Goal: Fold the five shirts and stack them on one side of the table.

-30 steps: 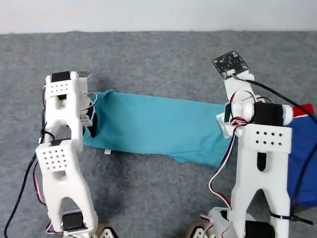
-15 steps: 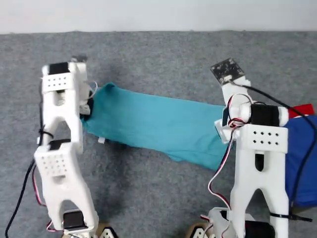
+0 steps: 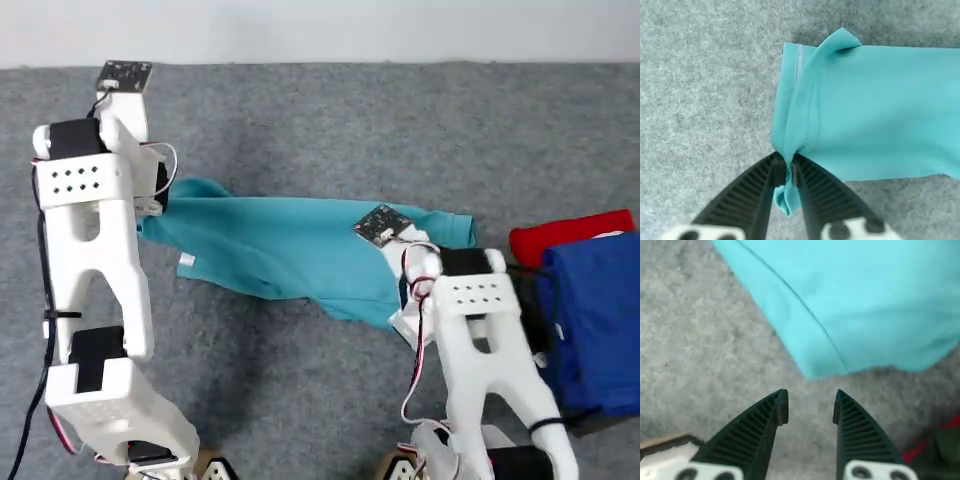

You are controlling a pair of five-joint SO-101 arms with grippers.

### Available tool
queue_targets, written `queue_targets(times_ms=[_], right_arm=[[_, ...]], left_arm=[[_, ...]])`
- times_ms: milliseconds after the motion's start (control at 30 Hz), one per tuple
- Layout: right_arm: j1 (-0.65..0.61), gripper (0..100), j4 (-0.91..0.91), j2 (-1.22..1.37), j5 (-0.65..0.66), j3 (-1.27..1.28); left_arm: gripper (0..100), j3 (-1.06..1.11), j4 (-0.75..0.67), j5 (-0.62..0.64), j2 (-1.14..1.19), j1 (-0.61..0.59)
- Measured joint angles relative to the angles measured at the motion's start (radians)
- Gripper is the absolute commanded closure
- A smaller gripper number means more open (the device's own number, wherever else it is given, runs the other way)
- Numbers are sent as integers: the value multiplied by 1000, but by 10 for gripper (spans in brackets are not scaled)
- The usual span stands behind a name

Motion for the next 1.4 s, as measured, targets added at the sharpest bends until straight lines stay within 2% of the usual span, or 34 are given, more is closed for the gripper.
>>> queue_targets(times_ms=[333, 400, 533, 800, 967, 1200, 1400], right_arm=[[-32, 842, -374, 0, -28, 265], [-34, 867, -445, 0, -28, 308], [-28, 993, -542, 0, -28, 356], [-28, 988, -677, 0, -28, 362], [-28, 988, -585, -17, -28, 230], [-32, 988, -327, -285, -81, -41], [-35, 988, -107, -485, -87, -195]], left_arm=[[987, 69, 0, 0, -2, 0], [987, 81, 0, 0, -2, 0], [987, 86, 0, 0, -2, -2], [987, 86, 0, 2, -2, -2], [987, 86, 0, 5, -2, -2], [987, 86, 0, 6, -6, -2], [987, 97, 0, 6, -186, -2]])
